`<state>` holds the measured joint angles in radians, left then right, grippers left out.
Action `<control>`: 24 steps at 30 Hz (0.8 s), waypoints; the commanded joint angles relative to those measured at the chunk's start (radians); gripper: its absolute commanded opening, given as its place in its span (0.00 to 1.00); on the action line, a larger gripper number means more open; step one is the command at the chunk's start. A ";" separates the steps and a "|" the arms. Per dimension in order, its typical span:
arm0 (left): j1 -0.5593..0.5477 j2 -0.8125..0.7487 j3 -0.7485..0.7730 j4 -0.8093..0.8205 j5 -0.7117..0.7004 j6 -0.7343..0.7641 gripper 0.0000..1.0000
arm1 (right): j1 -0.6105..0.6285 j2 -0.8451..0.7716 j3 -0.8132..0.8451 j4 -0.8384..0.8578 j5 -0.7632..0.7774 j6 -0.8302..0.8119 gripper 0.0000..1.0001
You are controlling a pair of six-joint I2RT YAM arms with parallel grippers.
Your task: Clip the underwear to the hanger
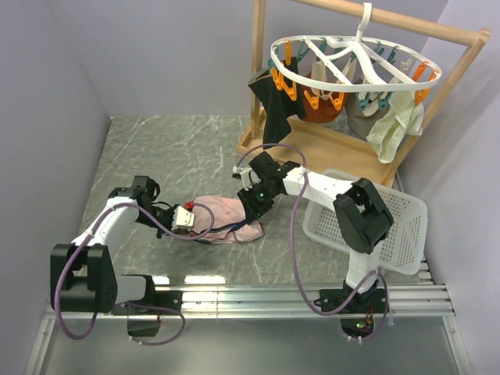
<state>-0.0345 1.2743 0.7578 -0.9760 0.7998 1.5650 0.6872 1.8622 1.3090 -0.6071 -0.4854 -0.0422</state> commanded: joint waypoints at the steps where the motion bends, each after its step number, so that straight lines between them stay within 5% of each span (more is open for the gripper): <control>1: -0.004 0.008 0.043 -0.004 0.042 -0.016 0.00 | 0.005 0.018 0.041 -0.006 -0.022 0.002 0.37; 6: -0.002 0.020 0.066 0.007 0.056 -0.078 0.00 | 0.015 0.009 0.056 -0.016 -0.044 -0.013 0.30; 12: -0.002 0.033 0.097 0.028 0.079 -0.167 0.00 | 0.048 0.017 0.061 -0.013 -0.004 -0.015 0.52; 15: -0.002 0.030 0.098 0.028 0.079 -0.175 0.00 | 0.046 0.026 0.065 -0.008 0.017 -0.005 0.53; 21: -0.002 0.030 0.098 0.033 0.078 -0.184 0.00 | 0.051 0.054 0.082 -0.005 0.082 -0.007 0.48; 24: -0.002 0.034 0.100 0.037 0.079 -0.194 0.00 | 0.060 0.072 0.082 -0.005 0.114 -0.019 0.36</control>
<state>-0.0345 1.3048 0.8246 -0.9455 0.8337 1.3899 0.7364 1.9167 1.3560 -0.6167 -0.4210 -0.0494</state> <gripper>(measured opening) 0.013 0.386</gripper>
